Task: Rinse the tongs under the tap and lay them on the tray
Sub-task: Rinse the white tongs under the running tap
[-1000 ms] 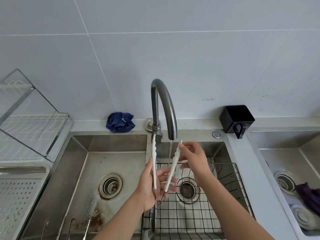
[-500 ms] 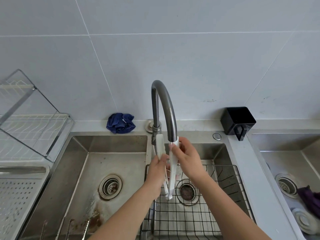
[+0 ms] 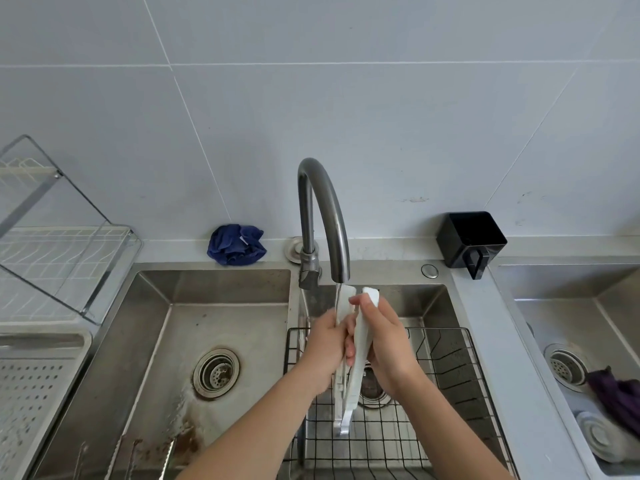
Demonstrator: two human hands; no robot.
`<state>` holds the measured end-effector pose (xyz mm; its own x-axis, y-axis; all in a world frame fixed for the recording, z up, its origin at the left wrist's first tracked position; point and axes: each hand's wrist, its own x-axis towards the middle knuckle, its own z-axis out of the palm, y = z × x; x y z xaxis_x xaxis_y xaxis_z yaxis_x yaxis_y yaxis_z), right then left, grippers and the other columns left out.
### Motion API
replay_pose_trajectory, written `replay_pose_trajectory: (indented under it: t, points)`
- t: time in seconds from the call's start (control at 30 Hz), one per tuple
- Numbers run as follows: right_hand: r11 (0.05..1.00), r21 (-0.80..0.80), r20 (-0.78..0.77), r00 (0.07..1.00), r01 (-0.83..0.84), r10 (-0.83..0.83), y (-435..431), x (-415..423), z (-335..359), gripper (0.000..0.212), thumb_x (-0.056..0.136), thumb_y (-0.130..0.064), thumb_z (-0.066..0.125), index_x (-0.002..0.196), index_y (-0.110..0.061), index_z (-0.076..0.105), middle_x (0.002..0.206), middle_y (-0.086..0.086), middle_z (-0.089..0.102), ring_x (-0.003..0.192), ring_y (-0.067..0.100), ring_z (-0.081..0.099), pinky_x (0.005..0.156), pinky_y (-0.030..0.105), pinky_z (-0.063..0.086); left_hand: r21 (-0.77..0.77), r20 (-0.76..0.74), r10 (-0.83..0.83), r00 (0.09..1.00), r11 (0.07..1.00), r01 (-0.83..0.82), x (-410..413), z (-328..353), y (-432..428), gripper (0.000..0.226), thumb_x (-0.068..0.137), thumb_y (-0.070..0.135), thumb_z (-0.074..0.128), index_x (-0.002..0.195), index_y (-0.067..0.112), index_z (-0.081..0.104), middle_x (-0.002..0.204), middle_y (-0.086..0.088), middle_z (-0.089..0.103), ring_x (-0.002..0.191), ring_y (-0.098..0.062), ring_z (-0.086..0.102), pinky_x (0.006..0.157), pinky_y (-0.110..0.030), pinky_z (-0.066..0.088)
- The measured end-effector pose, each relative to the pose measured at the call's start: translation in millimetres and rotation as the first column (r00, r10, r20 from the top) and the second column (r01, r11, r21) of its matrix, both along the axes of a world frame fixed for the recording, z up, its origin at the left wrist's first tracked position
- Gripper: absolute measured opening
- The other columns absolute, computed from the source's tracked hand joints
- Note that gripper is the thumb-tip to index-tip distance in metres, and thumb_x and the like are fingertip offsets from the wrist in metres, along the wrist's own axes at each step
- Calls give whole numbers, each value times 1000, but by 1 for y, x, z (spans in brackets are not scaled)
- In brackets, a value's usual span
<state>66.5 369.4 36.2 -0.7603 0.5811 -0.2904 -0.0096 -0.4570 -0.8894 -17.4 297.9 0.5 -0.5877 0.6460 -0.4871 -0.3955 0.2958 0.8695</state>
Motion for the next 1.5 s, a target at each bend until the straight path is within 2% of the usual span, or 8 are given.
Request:
replay_pose_trajectory:
  t: [0.1, 0.37, 0.6, 0.83, 0.97, 1.17, 1.33, 1.5]
  points:
    - [999, 28, 30, 999, 18, -19, -5, 8, -4, 30, 106, -32, 52, 119, -5, 54, 67, 18, 52, 45, 27, 48, 44, 34, 45, 24, 101, 18, 995, 1000, -20, 12, -4, -3, 49, 104, 18, 45, 57, 23, 55, 41, 0, 41, 32, -14, 36, 37, -22, 34]
    - [994, 80, 4, 997, -75, 75, -9, 10, -7, 21, 99, -37, 62, 110, -19, 63, 67, 19, 59, 49, 30, 56, 48, 38, 52, 107, 167, 165, 972, 977, -185, 13, 1, -16, 25, 102, 10, 55, 110, 28, 71, 50, -4, 49, 33, -13, 37, 34, -21, 29]
    - [936, 249, 157, 964, -250, 216, -4, -26, 0, 15, 97, -42, 61, 94, -28, 64, 67, 9, 61, 51, 26, 57, 47, 34, 51, 62, 192, 256, 947, 960, -273, -18, 22, -8, 29, 102, 28, 52, 85, 19, 74, 60, -13, 59, 38, -23, 47, 39, -24, 36]
    - [815, 579, 236, 960, -12, -153, 12, -42, -7, 17, 88, -53, 43, 83, -41, 52, 63, -21, 63, 53, 1, 54, 57, 35, 47, 139, 355, 434, 828, 851, -506, -38, 25, -17, 23, 104, 29, 54, 95, 9, 60, 66, -3, 57, 58, -19, 59, 65, -37, 50]
    - [890, 455, 162, 982, 13, -97, 19, -36, -25, 16, 99, -45, 54, 98, -31, 62, 71, -15, 68, 65, 6, 62, 66, 35, 52, 223, 364, 412, 835, 832, -508, -41, 29, -22, 4, 92, 8, 66, 91, 12, 64, 66, 0, 56, 56, -12, 58, 70, -30, 45]
    - [950, 311, 197, 980, -27, -37, 19, -26, -44, 29, 91, -47, 61, 107, -23, 67, 85, 1, 77, 78, 16, 73, 70, 29, 58, 328, 405, 375, 834, 791, -516, -40, 30, -20, 28, 64, -13, 52, 62, 15, 52, 68, -3, 53, 73, -22, 57, 84, -32, 46]
    - [809, 555, 377, 926, -195, -35, 32, -28, -45, 13, 98, -29, 62, 108, -21, 63, 89, 12, 73, 85, 27, 71, 83, 46, 58, 357, 513, 405, 757, 701, -617, -44, 36, -8, 37, 80, -19, 36, 72, 15, 48, 72, -6, 58, 90, -30, 64, 104, -42, 46]
    - [619, 730, 391, 920, -290, -30, 31, -45, -38, 14, 102, -27, 58, 90, -34, 55, 75, -6, 67, 64, 3, 61, 53, 16, 41, 442, 502, 364, 785, 672, -594, -58, 45, -19, 25, 65, -9, 55, 70, 15, 50, 69, -7, 58, 82, -27, 68, 96, -46, 55]
